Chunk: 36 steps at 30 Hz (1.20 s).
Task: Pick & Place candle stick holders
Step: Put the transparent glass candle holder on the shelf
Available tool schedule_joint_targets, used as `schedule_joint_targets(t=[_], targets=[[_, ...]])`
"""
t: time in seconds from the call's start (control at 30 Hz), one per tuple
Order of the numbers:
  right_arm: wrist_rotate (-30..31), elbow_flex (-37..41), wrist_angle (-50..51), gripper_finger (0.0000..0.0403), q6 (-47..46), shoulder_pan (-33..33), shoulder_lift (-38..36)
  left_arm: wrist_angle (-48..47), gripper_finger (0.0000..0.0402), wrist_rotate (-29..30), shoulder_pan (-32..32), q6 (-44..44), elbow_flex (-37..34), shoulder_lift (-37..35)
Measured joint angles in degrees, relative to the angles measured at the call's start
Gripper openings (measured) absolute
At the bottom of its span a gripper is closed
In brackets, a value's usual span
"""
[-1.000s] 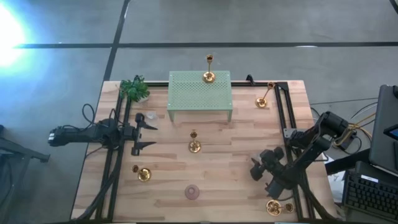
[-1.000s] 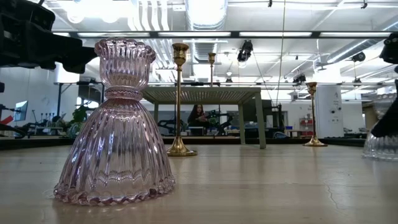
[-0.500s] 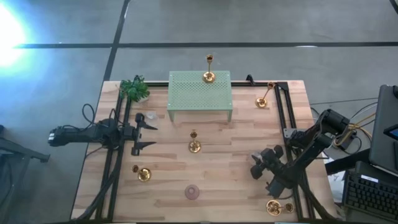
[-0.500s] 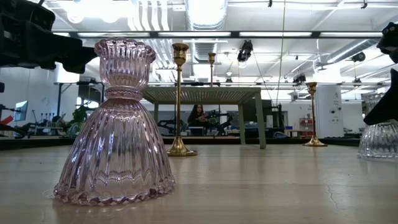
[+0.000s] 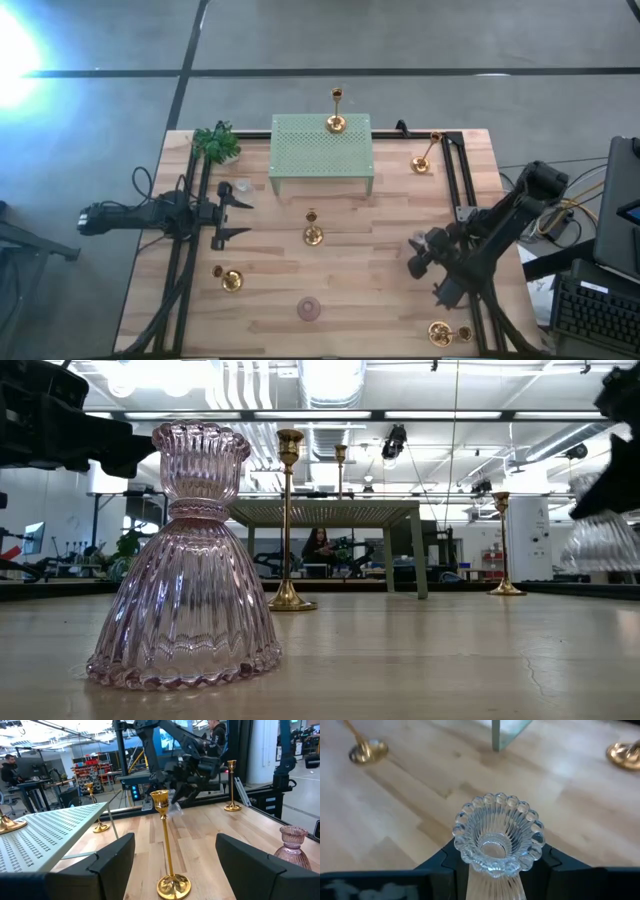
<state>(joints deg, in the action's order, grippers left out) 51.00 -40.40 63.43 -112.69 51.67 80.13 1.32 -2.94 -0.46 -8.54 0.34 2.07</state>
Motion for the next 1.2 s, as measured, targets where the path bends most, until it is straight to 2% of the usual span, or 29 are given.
schedule_joint_targets(t=[0.13,0.33,0.53,0.63,0.77,1.0,1.2], targets=[[0.17,0.0,2.0,0.012,6.7,-3.45,-9.27,0.0,0.0282,0.0,-0.01,0.0,0.0,0.0],[0.77,-0.02,-0.85,0.012,26.56,-12.17,-24.93,-0.01,0.0282,0.0,0.01,-0.01,0.0,0.0],[0.79,-0.05,-15.69,0.012,55.52,-24.21,-37.05,0.0,0.0282,0.0,0.0,0.0,0.0,0.01],[-3.64,-0.09,-25.19,0.012,70.43,-31.34,-40.47,-0.01,0.0282,0.0,0.0,0.0,0.0,0.01],[-13.04,-0.09,-32.53,0.012,82.4,-42.12,-41.65,-0.02,0.0282,0.0,0.01,0.0,0.0,0.02],[-33.63,-0.38,-40.74,0.012,94.54,-60.17,-37.02,-0.01,0.0282,0.0,0.01,0.0,0.0,0.01],[-43.42,-6.97,-42.31,0.012,103.7,-71.81,-29.27,-0.02,0.0282,0.0,0.01,0.0,0.0,0.02]])
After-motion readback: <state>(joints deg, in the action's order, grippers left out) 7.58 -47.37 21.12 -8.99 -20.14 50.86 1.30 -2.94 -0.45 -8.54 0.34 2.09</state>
